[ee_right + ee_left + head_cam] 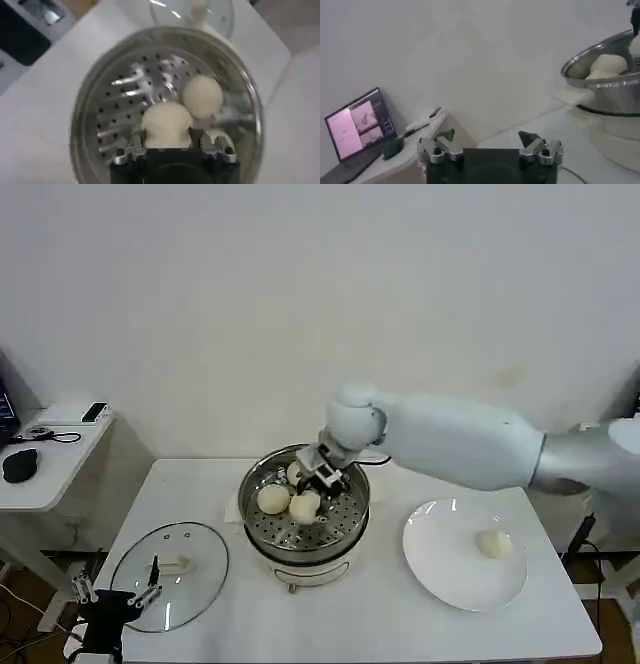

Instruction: Take steamed baozi put them in steamer then cover it.

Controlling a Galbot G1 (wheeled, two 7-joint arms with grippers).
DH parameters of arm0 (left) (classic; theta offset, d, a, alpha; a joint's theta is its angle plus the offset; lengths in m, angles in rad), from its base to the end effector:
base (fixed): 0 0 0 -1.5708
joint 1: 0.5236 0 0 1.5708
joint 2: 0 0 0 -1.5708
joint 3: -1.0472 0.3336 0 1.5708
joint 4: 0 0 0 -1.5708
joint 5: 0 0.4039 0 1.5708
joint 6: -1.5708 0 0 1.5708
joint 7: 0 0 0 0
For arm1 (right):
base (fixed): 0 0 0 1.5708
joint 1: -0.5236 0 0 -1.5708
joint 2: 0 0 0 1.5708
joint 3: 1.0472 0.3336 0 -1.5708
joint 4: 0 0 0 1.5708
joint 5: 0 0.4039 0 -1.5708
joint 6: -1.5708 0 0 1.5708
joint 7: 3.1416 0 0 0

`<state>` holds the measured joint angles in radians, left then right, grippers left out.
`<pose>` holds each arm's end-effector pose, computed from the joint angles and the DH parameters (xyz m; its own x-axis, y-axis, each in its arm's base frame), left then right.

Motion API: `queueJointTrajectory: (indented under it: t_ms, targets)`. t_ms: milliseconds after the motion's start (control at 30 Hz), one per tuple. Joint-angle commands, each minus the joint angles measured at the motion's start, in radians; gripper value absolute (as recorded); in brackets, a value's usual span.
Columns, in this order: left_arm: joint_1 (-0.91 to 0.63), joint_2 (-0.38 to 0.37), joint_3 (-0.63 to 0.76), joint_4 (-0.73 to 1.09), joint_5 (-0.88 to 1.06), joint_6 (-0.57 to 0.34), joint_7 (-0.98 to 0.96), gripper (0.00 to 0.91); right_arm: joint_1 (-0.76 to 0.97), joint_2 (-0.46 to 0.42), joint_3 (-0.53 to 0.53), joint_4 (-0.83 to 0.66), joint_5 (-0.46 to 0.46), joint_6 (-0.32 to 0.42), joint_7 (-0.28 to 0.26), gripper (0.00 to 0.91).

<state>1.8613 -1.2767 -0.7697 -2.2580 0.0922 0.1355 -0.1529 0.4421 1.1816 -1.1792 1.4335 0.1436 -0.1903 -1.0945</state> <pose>0.1701 0.0952 -0.2559 -0.9714 -0.1928 0.1382 -0.1045 0.8708 0.4803 0.5043 0.2194 -0.0940 -0.0672 -0.2978 0.9523 -0.6814 -0.6835 -0.2618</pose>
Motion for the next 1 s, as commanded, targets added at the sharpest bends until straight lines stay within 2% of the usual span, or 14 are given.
queueJointTrajectory:
  t_ms: [33,533,567,633,700,1000]
  targets:
    - [0.004,-0.003,-0.007,-0.001,0.001,-0.001,-0.001,0.907,-0.023,0.047,-0.021,0.001,-0.026,0.072,-0.013,0.605]
    - [0.0,-0.003,-0.004,0.005,0.0,-0.004,-0.002,0.907,-0.018,0.038,-0.032,0.002,-0.049,0.095,-0.013,0.625]
    - [-0.001,-0.003,-0.002,0.004,0.0,-0.003,-0.002,0.907,-0.018,0.036,-0.032,0.003,-0.048,0.097,-0.007,0.776]
    - [-0.002,-0.003,0.0,0.003,0.0,-0.003,-0.002,0.907,-0.018,0.033,-0.032,0.004,-0.046,0.102,0.002,0.907]
    - [-0.003,-0.003,0.001,0.002,0.0,-0.003,-0.002,0.907,-0.017,0.03,-0.032,0.005,-0.045,0.104,0.017,0.907]
    - [-0.002,0.006,0.0,0.002,-0.001,-0.003,-0.001,0.907,0.024,-0.018,-0.011,0.012,-0.031,0.099,0.026,0.907]
